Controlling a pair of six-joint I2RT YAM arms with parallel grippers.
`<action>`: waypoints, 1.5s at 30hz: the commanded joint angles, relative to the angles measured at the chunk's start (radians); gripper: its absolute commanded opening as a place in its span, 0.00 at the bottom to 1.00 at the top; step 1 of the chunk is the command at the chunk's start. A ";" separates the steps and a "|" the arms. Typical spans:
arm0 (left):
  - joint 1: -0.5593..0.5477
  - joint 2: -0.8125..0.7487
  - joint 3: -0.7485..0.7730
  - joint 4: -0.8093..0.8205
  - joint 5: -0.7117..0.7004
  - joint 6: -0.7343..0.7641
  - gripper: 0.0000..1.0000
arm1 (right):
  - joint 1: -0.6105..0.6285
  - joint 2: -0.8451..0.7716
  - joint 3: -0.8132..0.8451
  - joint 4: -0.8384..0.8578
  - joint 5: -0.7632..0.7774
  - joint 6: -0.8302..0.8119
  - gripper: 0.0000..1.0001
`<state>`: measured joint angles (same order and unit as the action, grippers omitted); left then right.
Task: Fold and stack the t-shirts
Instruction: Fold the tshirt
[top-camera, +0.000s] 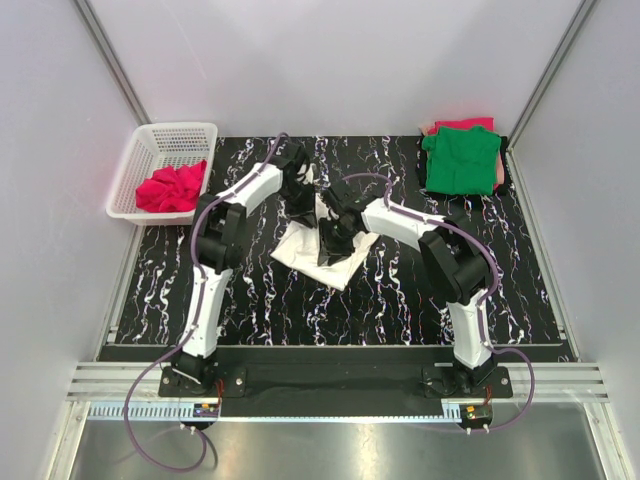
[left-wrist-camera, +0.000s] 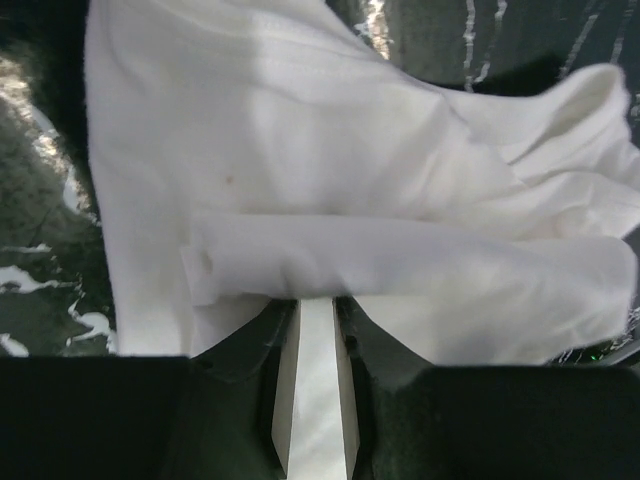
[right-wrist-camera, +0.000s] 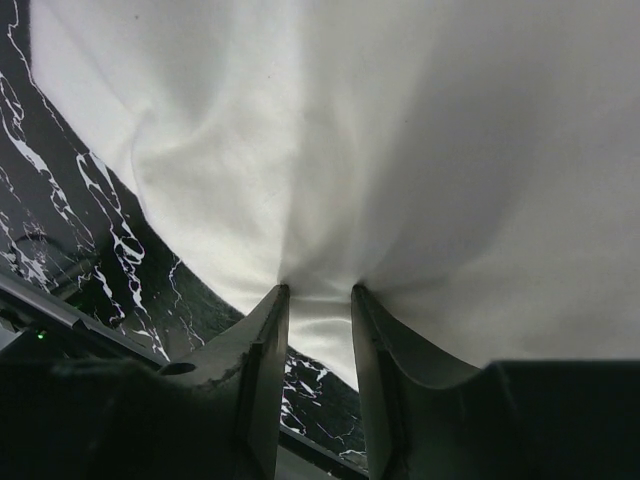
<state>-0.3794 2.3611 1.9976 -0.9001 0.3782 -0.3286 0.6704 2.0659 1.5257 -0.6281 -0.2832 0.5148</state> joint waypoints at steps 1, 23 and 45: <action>-0.004 0.061 0.072 -0.011 -0.005 0.000 0.24 | 0.009 -0.035 -0.027 -0.005 -0.022 0.014 0.37; 0.030 0.184 0.221 -0.008 -0.093 -0.023 0.24 | 0.009 -0.118 -0.182 -0.078 -0.002 -0.028 0.37; 0.039 0.078 -0.019 0.015 -0.203 -0.012 0.11 | 0.006 -0.096 -0.182 -0.191 0.133 -0.068 0.00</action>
<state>-0.3618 2.4172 2.0464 -0.8936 0.3813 -0.3717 0.6704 1.9739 1.3472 -0.6540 -0.2577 0.4900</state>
